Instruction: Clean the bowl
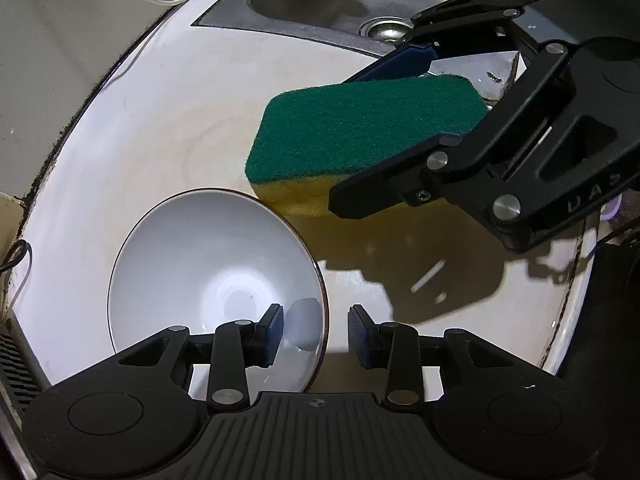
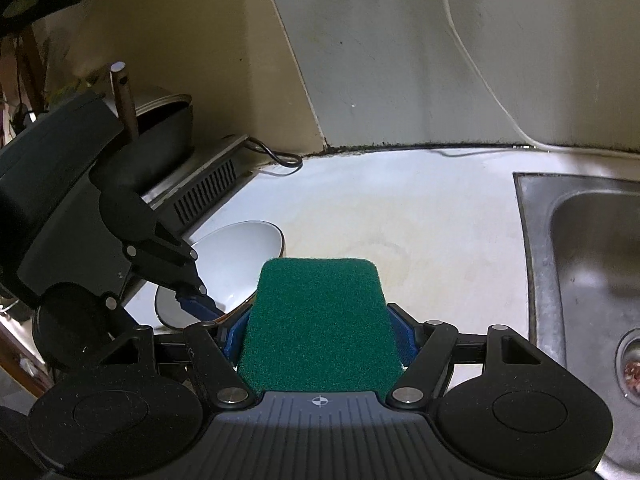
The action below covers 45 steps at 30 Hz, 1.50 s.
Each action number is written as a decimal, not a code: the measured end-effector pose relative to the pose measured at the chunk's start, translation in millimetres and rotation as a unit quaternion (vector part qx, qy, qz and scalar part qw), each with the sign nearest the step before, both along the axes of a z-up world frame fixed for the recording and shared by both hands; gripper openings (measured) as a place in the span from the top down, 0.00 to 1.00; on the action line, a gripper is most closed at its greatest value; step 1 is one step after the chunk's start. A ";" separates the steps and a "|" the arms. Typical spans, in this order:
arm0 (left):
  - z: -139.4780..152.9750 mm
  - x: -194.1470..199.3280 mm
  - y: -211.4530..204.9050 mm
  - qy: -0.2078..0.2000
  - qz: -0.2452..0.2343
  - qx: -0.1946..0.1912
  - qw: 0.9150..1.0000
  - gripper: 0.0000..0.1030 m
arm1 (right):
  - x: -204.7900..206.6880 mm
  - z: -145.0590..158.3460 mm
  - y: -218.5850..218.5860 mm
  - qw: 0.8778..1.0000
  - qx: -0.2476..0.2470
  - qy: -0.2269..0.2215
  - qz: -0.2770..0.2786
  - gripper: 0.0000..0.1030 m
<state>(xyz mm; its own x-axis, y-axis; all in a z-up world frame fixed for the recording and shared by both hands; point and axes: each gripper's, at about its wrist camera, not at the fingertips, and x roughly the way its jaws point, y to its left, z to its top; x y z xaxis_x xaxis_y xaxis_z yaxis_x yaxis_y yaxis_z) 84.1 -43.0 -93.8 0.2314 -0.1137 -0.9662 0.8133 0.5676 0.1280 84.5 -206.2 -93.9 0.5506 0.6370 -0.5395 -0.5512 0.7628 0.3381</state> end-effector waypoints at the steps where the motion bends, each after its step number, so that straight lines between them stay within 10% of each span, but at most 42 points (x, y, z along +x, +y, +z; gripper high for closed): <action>1: 0.4 -0.8 0.0 -0.001 0.002 -0.001 1.000 0.61 | -0.6 1.1 0.9 1.000 -0.004 -0.004 0.002 0.32; 10: 7.2 7.1 9.1 -0.013 0.036 -0.007 0.999 0.61 | -6.7 4.2 1.8 0.999 -0.020 -0.024 0.013 0.32; 21: 13.3 -9.5 37.9 -0.043 0.027 0.022 0.998 0.35 | -22.1 -25.8 -1.4 0.996 0.012 0.016 0.089 0.32; 28: 4.3 8.7 23.2 -0.032 0.043 -0.009 0.999 0.69 | -5.8 -22.1 3.8 0.999 0.023 0.001 0.041 0.32; 33: 10.9 15.0 13.6 -0.041 0.072 -0.067 0.994 0.69 | 1.8 7.0 -4.9 0.998 -0.014 -0.056 0.022 0.32; 36: 23.0 8.7 21.7 -0.048 0.105 -0.118 0.986 0.58 | 4.1 23.7 -7.4 0.995 -0.035 -0.085 0.031 0.32; 45: 70.8 -28.7 98.3 -0.114 0.272 -0.261 0.919 0.20 | 15.1 54.0 42.9 0.981 -0.085 -0.121 0.122 0.32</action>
